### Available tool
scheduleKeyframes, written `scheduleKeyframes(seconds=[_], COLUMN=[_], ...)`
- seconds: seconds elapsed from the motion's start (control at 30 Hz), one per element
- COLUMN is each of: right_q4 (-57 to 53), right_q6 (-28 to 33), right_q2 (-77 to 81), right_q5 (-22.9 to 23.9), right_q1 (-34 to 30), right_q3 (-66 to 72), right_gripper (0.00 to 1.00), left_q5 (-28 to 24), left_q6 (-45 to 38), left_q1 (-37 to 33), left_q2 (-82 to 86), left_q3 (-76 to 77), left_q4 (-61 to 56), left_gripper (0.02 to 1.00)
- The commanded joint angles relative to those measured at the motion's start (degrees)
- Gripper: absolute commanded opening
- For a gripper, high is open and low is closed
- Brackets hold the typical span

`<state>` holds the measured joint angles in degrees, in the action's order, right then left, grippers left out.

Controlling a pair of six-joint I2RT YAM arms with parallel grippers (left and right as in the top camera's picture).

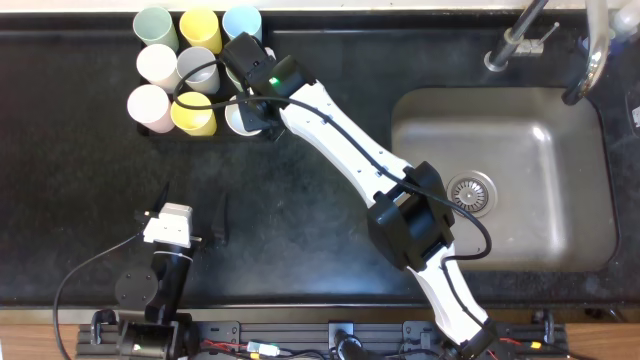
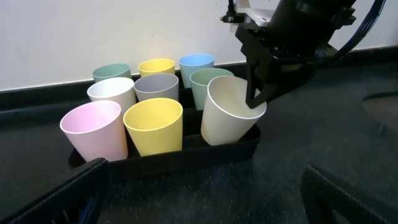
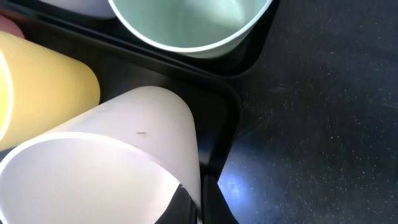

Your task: Store Cups

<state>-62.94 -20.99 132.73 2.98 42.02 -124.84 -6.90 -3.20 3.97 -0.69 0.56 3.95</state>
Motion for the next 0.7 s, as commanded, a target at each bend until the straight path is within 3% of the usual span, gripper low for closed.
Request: scheduleKeyframes(seconds=[0.03,0.2,0.37,0.7], right_q4=[0.39,0.63,0.63,0.92], right_q6=[-0.46,-0.46,-0.42,0.31], right_q2=[1.03,1.03,1.03,0.28], right_q5=[1.09,1.09,1.09,0.98], right_q1=[-0.48,-0.52,-0.57,-0.81], right_q3=[-1.95,-1.95,-1.95,-2.08], right_gripper=[0.042,0.066,0.176,0.303], left_q5=[-0.57,-0.57,-0.57,-0.57], left_q6=[-0.68,-0.68,-0.68,-0.68], left_q1=[-0.37,-0.37,-0.37,-0.37], left_q2=[0.55,0.55,0.55,0.55], left_q3=[-0.11,-0.11,-0.11,-0.11], left_q4=[0.24,0.24,0.24,0.24], left_gripper=[1.0,1.0,0.998,1.0])
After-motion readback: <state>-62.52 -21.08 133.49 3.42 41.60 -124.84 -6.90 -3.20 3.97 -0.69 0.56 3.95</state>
